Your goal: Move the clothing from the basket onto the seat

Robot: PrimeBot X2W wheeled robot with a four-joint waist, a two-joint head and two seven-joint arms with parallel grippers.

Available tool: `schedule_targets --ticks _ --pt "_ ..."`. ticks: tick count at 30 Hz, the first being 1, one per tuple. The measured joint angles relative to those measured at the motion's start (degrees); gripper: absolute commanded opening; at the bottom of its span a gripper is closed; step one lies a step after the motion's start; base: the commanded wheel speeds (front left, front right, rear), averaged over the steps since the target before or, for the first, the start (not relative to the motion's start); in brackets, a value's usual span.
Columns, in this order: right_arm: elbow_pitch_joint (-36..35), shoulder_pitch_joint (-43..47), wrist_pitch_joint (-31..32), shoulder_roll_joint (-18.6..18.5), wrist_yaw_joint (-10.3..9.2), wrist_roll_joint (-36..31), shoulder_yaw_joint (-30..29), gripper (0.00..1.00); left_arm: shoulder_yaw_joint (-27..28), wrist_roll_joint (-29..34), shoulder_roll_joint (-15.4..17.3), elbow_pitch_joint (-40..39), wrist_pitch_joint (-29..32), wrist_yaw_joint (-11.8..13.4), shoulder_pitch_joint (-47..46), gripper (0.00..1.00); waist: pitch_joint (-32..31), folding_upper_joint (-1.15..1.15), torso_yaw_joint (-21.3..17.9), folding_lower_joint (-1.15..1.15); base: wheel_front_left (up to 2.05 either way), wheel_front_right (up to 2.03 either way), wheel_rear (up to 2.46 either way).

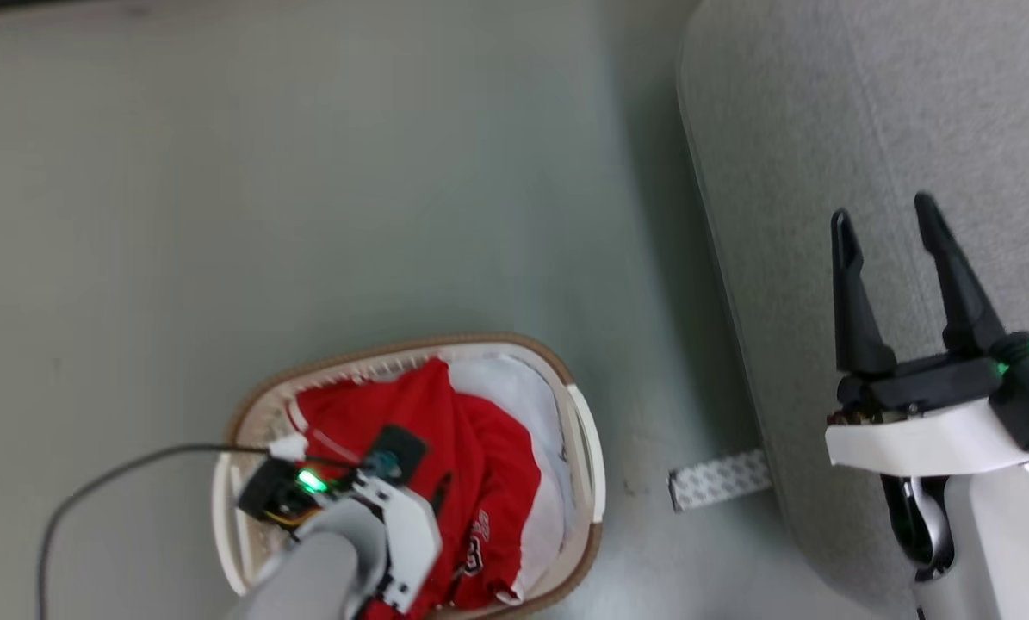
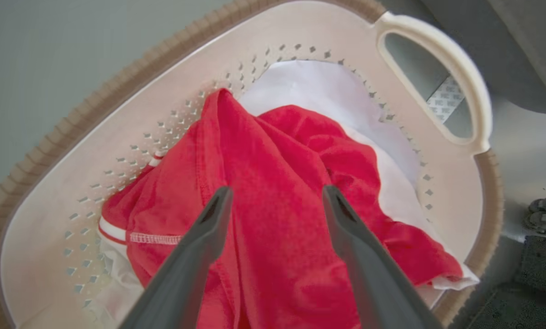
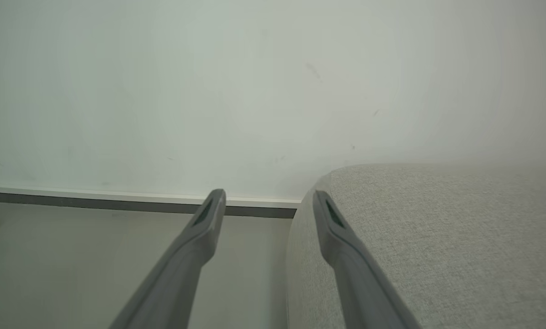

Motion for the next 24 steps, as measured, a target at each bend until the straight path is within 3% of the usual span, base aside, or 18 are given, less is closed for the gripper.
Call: schedule_targets --ticks 8,9,10,11,12,17,24 --pt "-3.8 -2.7 0.0 0.0 0.00 0.8 -0.4 1.00 1.4 -0.3 1.7 7.5 1.0 2.6 -7.2 1.00 8.4 0.00 -2.1 0.00 0.00 0.00 0.00" --pt "-4.2 -2.7 0.0 0.0 0.00 0.8 -0.5 1.00 1.3 -0.3 1.7 8.2 0.6 3.0 -7.9 0.84 9.3 0.00 -2.3 0.00 0.00 0.00 0.00" --pt "-4.5 -2.7 0.0 0.0 0.00 0.8 -0.7 1.00 1.2 -0.3 1.7 8.8 0.4 3.0 -8.5 0.49 10.1 0.00 -2.5 0.00 0.00 0.00 0.00" --pt "-4.9 -2.7 0.0 0.0 0.00 0.8 -0.9 1.00 1.1 -0.3 1.8 9.4 -0.2 3.2 -9.0 0.32 10.8 0.00 -2.7 0.00 0.00 0.00 0.00" --pt "-5.2 -2.7 0.0 0.0 0.00 0.8 -1.0 1.00 1.1 -0.3 1.8 10.1 -0.6 3.5 -9.6 0.00 11.4 0.00 -2.9 -0.01 0.00 0.00 0.00" --pt "-5.6 -2.5 0.0 0.0 0.00 0.7 -1.8 1.00 0.8 -0.9 1.4 12.7 -2.9 3.2 -10.6 0.00 12.2 0.00 -2.7 -0.01 0.00 0.00 0.00" --pt "-3.7 -0.9 0.0 0.0 0.01 0.3 -2.1 1.00 1.3 -4.7 -0.1 13.5 -7.2 1.7 -9.4 0.00 7.4 0.00 -1.2 -0.01 0.00 0.00 0.00"
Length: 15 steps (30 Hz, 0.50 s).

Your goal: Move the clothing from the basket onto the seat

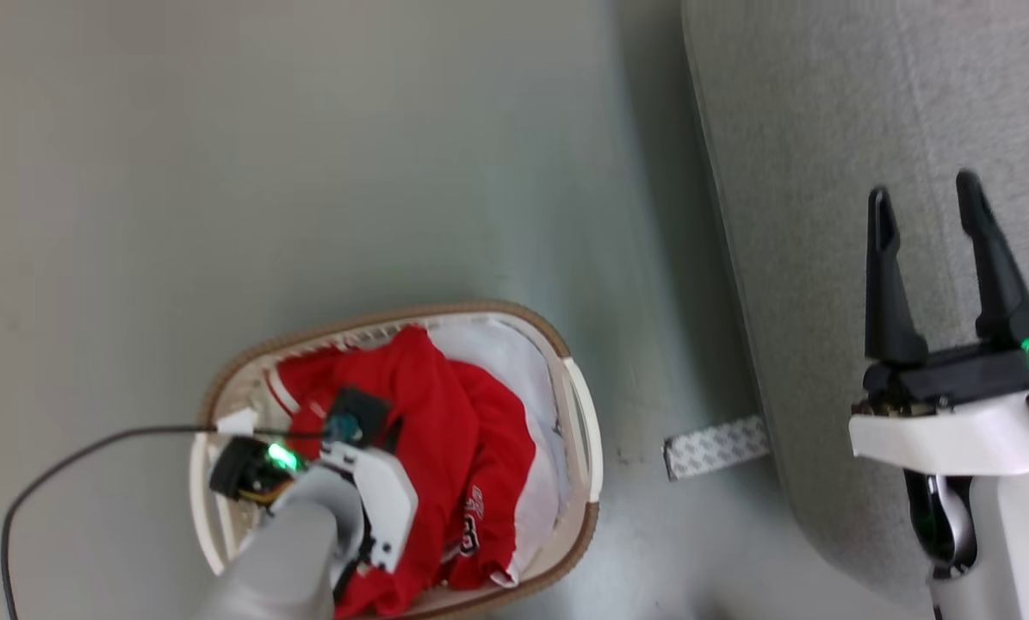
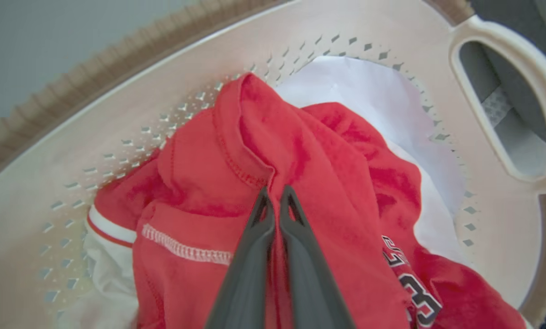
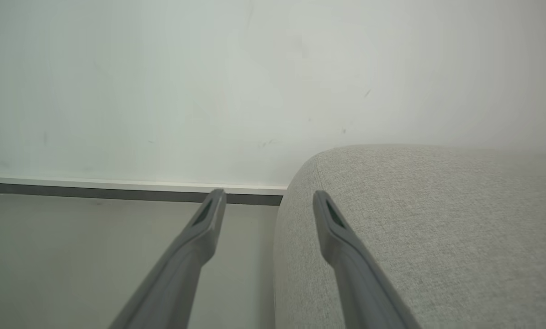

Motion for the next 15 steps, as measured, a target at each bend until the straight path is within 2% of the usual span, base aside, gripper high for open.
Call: schedule_targets --ticks 7,15 --pt "2.5 5.8 0.0 0.0 0.00 -1.3 -0.6 1.00 -1.1 -6.1 -0.5 -5.2 -2.3 -1.7 7.7 0.00 -9.1 0.00 2.2 0.00 0.00 0.00 0.00" --pt "5.0 13.3 0.0 0.0 -0.01 -3.1 -1.8 1.00 -3.3 -12.4 -0.6 -16.9 -2.4 -1.5 15.9 0.00 -21.7 0.00 5.4 -0.02 0.00 0.00 0.00"
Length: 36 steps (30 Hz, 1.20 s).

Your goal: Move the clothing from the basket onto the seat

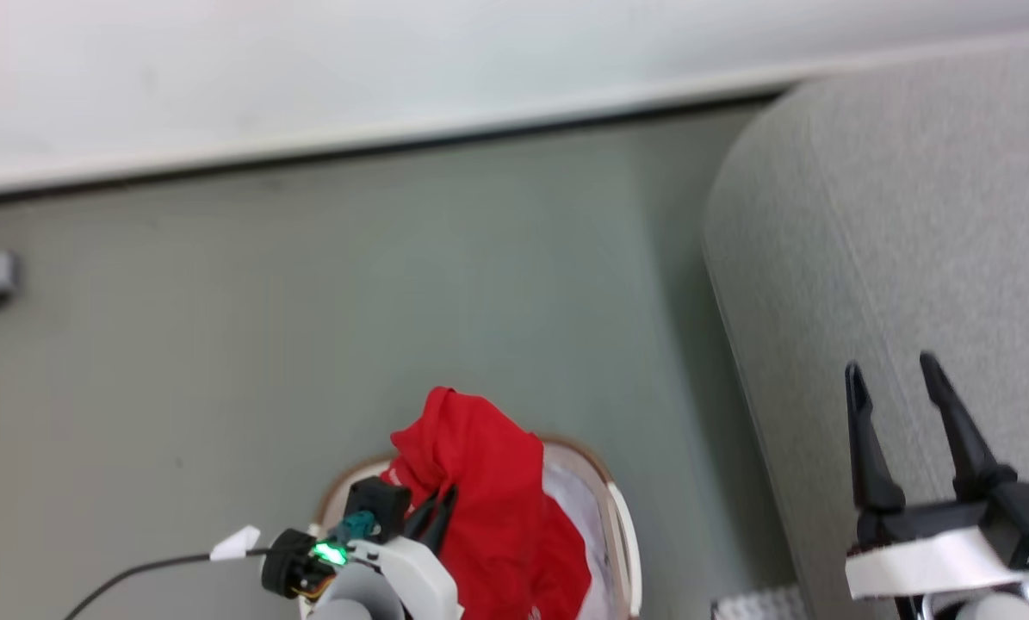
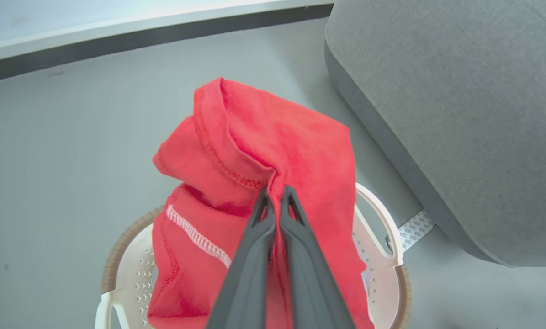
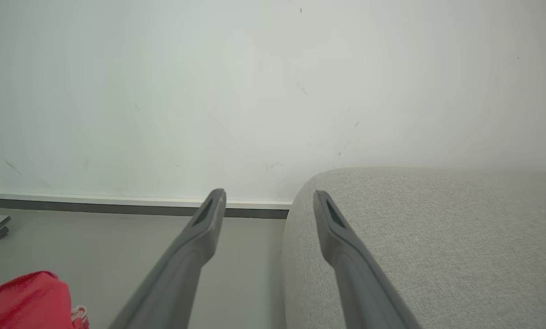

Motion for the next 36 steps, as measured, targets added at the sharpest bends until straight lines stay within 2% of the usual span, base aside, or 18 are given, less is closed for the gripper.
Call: schedule_targets --ticks 5,12,20,28,31,36 --pt "0.9 4.5 0.0 0.0 0.00 -0.6 -1.0 1.00 0.8 -1.8 0.4 -9.0 2.5 1.6 4.3 0.00 -7.5 0.00 2.0 -0.01 0.00 0.00 0.00" --pt "1.7 10.0 0.0 0.0 0.01 -1.5 -1.3 1.00 2.3 -4.7 2.9 -27.0 9.3 4.1 11.6 0.00 -16.1 0.00 4.2 -0.01 0.00 0.00 0.00" --pt "1.4 13.4 0.0 0.0 0.00 -1.2 -0.2 1.00 3.9 -5.6 7.0 -45.9 16.9 7.2 16.4 0.00 -20.9 0.00 4.9 -0.01 0.00 0.00 0.00" --pt "-0.1 13.1 0.0 -1.1 0.00 0.3 5.6 1.00 4.5 -5.8 9.0 -53.7 21.1 8.3 17.3 0.00 -21.3 0.00 3.9 0.00 0.00 0.00 0.00" --pt "-0.3 12.5 0.0 -3.9 0.00 2.1 9.9 1.00 4.0 -5.9 9.1 -54.9 21.8 8.2 17.3 0.00 -21.4 0.00 3.8 0.00 0.00 0.00 0.00" --pt "0.1 9.3 0.0 -10.0 0.01 6.4 21.8 1.00 3.0 -6.3 8.8 -55.8 22.4 7.7 17.1 0.00 -21.2 0.00 3.8 0.00 0.00 0.00 0.00"
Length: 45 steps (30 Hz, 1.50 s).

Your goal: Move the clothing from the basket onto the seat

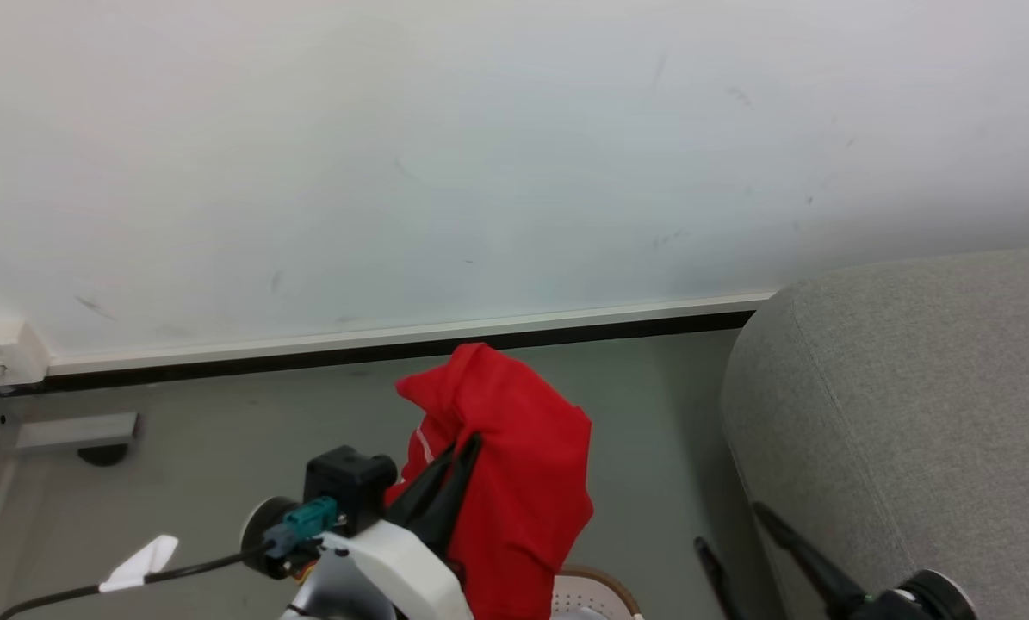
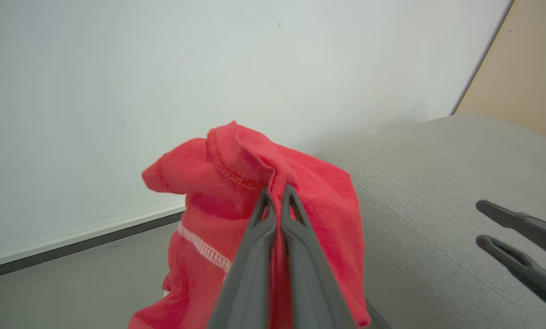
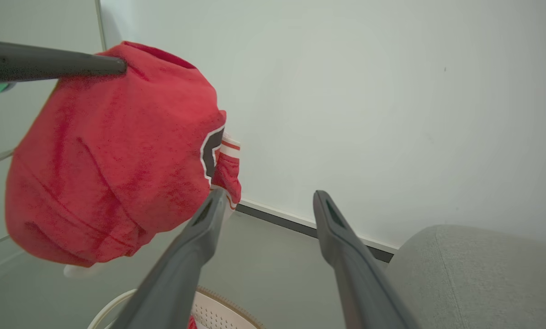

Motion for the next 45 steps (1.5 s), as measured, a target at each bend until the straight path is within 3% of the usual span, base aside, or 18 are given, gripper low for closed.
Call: schedule_targets --ticks 11,18,19,20,21,25,32,34,35,36,37,38,45 --pt "4.8 -17.6 3.9 -8.3 -0.01 18.8 23.5 1.00 -3.9 -1.4 -1.7 -0.3 1.1 -2.6 -1.2 0.00 0.2 0.00 0.3 0.01 0.00 0.00 0.00" --pt "8.9 -27.4 7.9 -8.2 0.00 32.4 38.3 1.00 -6.8 -3.1 -3.8 0.4 1.6 -4.6 -1.9 0.00 0.0 0.00 1.0 0.01 0.00 0.00 0.00" --pt "10.2 -28.8 7.9 -7.9 0.00 33.2 39.7 0.38 -6.9 -3.8 -4.0 0.7 1.8 -4.8 -1.9 0.00 0.0 0.00 1.0 0.01 0.00 0.00 0.00" --pt "11.5 -30.0 7.5 -7.3 0.00 33.7 40.6 0.38 -7.0 -4.5 -4.2 0.8 2.0 -5.0 -1.9 0.00 -0.1 0.00 1.0 0.01 0.00 0.00 0.00" --pt "12.1 -31.0 6.6 -6.7 -0.01 34.8 41.7 0.00 -7.1 -4.6 -4.3 0.9 2.0 -5.0 -1.9 0.00 -0.2 0.00 1.1 0.01 0.00 0.00 0.00" --pt "14.6 -33.0 3.0 -5.1 -0.01 38.1 43.9 0.00 -7.0 -4.6 -4.2 1.4 2.0 -4.5 -1.9 0.00 -0.3 0.00 1.3 0.01 0.00 0.00 0.00" --pt "16.6 -34.5 0.7 -5.7 -0.01 41.2 46.4 0.00 -6.2 -4.6 -3.5 2.6 1.4 -3.4 -1.8 0.00 -0.3 0.00 1.1 0.01 0.00 0.00 0.00" --pt "16.7 -35.0 0.3 -6.2 -0.01 41.6 46.2 0.00 -6.1 -4.6 -3.4 2.7 1.0 -3.2 -1.8 0.18 -0.2 0.00 0.8 0.01 0.00 0.00 0.00" --pt "16.8 -35.0 0.3 -6.4 -0.01 41.8 46.2 0.00 -6.0 -4.5 -3.4 2.8 0.9 -3.2 -1.8 0.36 -0.2 0.00 0.7 0.01 0.00 0.00 0.00" --pt "16.9 -35.1 0.3 -6.6 -0.01 42.0 46.0 0.00 -6.0 -4.5 -3.3 2.9 0.7 -3.1 -1.7 0.45 -0.2 0.00 0.6 0.01 0.00 0.00 0.00" --pt "17.0 -35.2 0.2 -6.9 -0.01 42.0 45.6 0.00 -5.9 -4.1 -3.2 3.0 0.4 -2.6 -1.7 0.81 -0.1 0.00 0.5 0.01 0.00 0.00 0.00" --pt "17.0 -35.3 0.2 -7.1 -0.01 42.1 45.2 0.00 -6.0 -3.2 -2.8 3.3 -0.1 -2.4 -1.7 1.00 -0.1 0.00 0.4 0.01 0.00 0.00 0.00" --pt "15.5 -34.9 0.1 -8.9 -0.01 40.6 39.1 0.00 -6.2 -1.8 -2.6 5.3 -3.0 -1.5 -1.7 1.00 0.1 0.00 0.0 0.01 0.00 0.00 0.00"
